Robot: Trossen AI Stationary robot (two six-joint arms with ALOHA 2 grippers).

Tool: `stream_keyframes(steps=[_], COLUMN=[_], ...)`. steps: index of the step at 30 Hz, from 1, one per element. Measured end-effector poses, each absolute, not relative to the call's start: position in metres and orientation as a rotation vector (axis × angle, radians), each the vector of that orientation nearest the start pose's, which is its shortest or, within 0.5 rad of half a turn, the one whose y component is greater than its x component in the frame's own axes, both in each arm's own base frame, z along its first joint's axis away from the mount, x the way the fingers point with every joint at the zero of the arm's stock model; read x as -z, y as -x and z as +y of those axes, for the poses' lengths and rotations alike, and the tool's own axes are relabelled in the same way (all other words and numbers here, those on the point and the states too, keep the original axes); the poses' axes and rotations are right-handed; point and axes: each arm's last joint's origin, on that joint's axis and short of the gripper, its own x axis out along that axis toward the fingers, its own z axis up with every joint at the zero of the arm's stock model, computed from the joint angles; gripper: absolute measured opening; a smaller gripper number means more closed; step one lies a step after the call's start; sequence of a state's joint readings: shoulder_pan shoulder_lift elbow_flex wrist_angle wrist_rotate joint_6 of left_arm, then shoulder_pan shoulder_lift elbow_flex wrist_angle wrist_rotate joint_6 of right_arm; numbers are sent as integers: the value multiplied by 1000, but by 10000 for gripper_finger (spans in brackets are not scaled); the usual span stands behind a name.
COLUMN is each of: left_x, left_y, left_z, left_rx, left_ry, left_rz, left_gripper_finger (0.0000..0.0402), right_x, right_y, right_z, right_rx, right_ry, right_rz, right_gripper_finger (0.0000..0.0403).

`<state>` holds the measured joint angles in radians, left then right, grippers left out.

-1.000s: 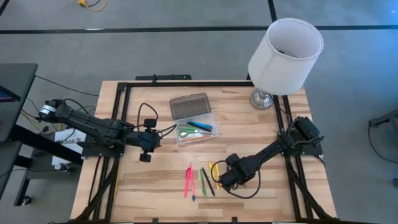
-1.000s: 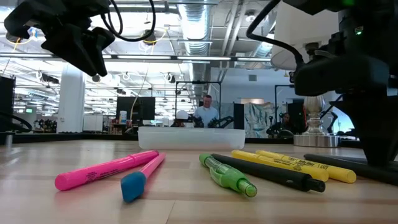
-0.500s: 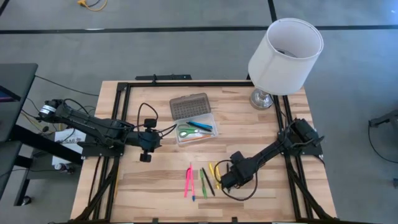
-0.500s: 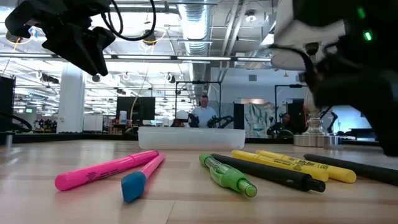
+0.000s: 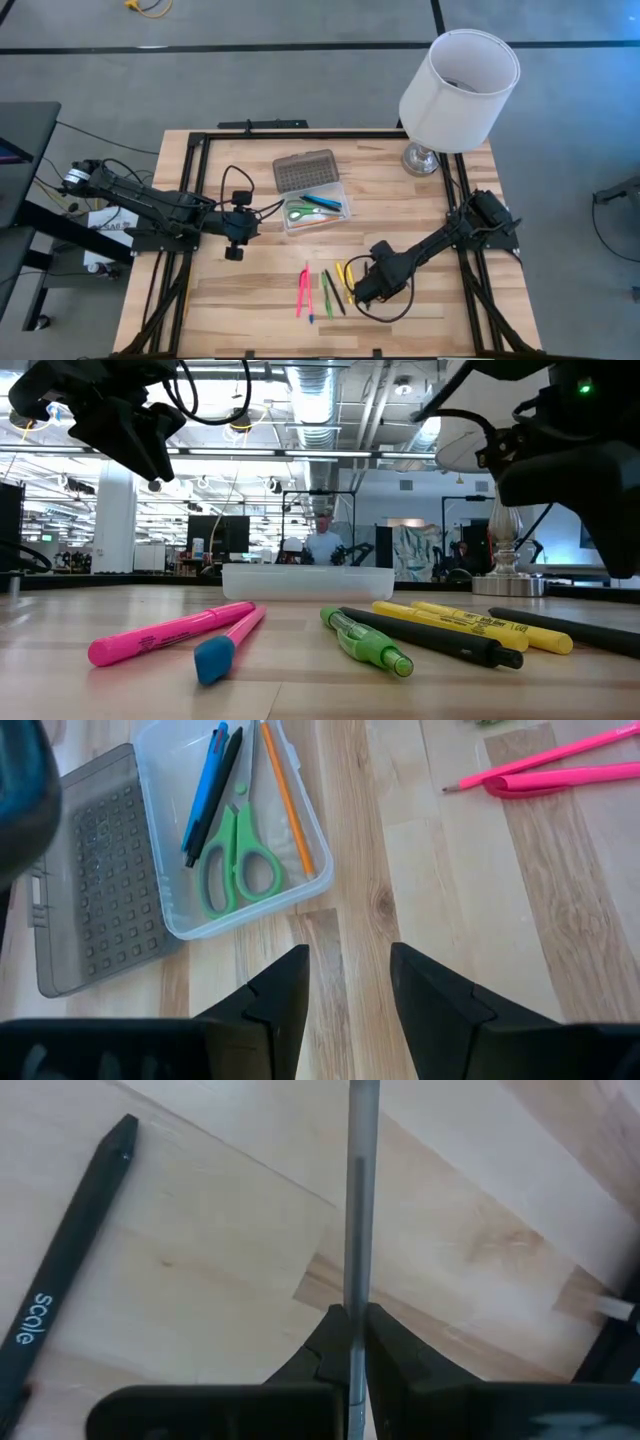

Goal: Pick & place school supplies into a supply box
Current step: Put the gray pen into the transparent supply box

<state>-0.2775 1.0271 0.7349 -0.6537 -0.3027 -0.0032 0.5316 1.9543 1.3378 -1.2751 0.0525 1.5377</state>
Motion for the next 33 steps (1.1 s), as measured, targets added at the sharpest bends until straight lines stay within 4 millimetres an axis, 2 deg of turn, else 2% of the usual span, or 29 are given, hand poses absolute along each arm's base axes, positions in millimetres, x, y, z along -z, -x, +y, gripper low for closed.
stream_keyframes(steps=[8, 20, 27, 33], left_x=[-239, -239, -239, -239], left_y=[-186, -186, -186, -186], left_z=[-44, -44, -44, -44], left_rx=[-25, -25, -29, -42], left_ry=[-267, -267, -258, -232], left_rz=[904, 904, 904, 903], left_gripper_finger=[137, 137, 137, 137], right_x=[-164, -166, -192, -215], right_y=[-282, -298, -320, -349], right_z=[156, 127, 106, 81], right_rx=[1011, 955, 905, 740], right_ry=[-494, -363, -199, 37], right_rz=[1532, 1512, 1426, 1316], right_gripper_finger=[1, 2, 2, 2])
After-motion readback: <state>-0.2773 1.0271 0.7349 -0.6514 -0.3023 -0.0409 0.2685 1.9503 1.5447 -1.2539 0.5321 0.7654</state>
